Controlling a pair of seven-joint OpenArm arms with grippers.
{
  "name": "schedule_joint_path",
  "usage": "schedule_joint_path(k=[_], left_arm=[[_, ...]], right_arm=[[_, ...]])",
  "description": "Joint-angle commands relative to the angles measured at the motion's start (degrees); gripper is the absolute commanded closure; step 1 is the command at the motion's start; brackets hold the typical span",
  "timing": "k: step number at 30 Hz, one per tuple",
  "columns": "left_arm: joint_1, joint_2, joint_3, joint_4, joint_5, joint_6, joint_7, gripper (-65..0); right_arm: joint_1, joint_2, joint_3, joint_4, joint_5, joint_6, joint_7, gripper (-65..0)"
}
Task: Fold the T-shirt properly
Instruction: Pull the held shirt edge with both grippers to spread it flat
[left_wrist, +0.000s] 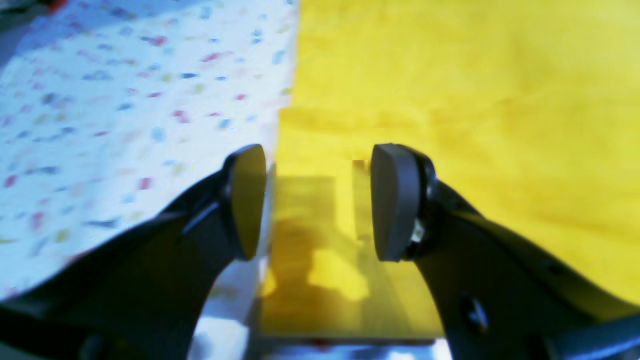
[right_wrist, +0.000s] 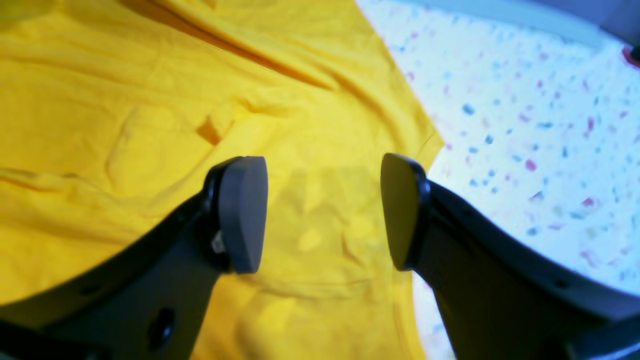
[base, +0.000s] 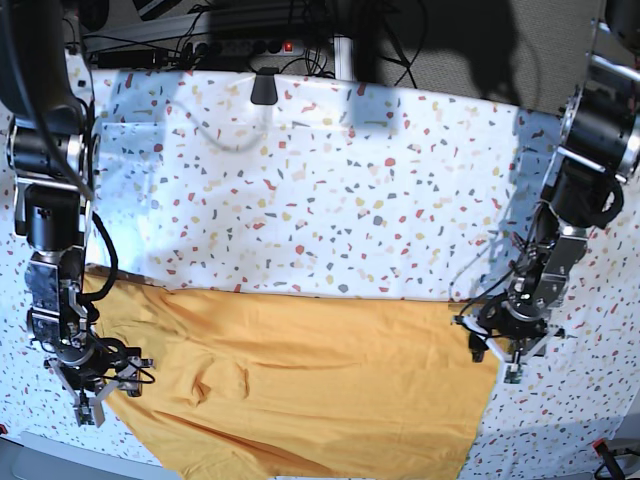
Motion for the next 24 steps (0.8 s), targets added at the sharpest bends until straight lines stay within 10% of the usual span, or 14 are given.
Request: schedule_joint_path(k=[1, 24], left_arm=[[-1.95, 0.63, -0.70, 0.68, -0.79, -0.66, -0.98, -32.6], [3.78, 4.96, -1.81, 0.68, 1.33, -1.49, -5.55, -32.6]], right_arm=[[2.29, 0.76, 0.35, 0.42, 1.62, -0.66, 0.81, -35.6], [-8.90, -0.15, 0.35, -13.84, -3.96, -0.70, 11.50, -35.6]])
